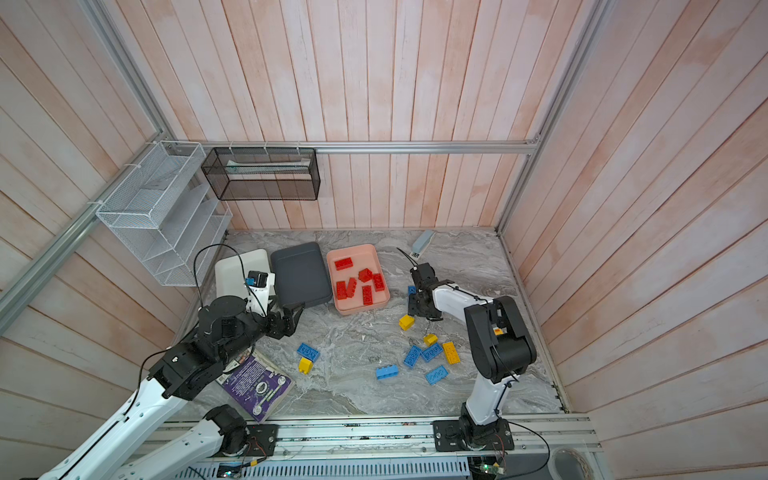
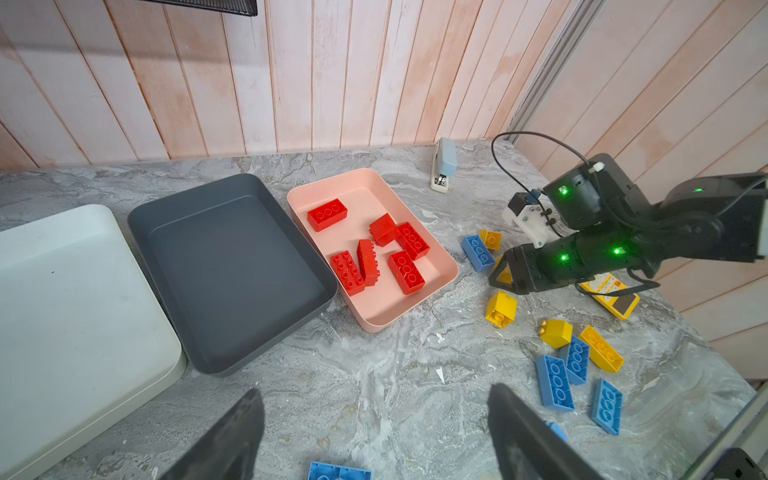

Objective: Sort the legos into containers by color
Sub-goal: 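Retract the left arm while the right gripper grasps a yellow brick beside a blue brick, then carry the yellow brick into the gray tray and open the right gripper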

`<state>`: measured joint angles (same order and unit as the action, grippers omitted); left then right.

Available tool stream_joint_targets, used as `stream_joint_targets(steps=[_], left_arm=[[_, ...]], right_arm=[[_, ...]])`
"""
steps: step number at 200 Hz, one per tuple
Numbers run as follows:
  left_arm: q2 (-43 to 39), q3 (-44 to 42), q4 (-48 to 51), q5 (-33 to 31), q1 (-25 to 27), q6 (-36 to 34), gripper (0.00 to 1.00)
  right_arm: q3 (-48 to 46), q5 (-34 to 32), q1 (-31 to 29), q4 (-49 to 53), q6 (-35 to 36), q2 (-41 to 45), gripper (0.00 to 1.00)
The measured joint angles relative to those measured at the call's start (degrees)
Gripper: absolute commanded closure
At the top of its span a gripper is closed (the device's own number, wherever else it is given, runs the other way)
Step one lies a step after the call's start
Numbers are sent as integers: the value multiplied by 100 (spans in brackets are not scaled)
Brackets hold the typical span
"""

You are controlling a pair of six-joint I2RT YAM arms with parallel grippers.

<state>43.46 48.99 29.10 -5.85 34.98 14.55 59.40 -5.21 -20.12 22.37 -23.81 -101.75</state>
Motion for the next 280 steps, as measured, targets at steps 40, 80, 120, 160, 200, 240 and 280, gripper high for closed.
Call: stream_joint_targets(steps=[40,80,120,160,200,240,280], left_arm=[[-160,-37,-9,98,0,-4,15],[-186,-70,-22,120,0,-4,15],[-151,-96,-24,136,0,-4,15],[-127,-96,-20,118,0,0,15],[-125,-96,11,33,0,72,14],[-136,-24,229,-151,0,160,14],[-551,-2,544,-391,0,328,14]], right_arm=[[170,-157,0,74,-42,-142,52],[260,-264,0,114,-122,-208,63],[260,-343,-59,155,-173,-205,69],[369,-391,-306,442,-170,-24,70],[944,-188,-654,603,-116,411,75],[1919,118,-957,544,-20,258,75],[3327,468,-1543,411,17,-774,75]])
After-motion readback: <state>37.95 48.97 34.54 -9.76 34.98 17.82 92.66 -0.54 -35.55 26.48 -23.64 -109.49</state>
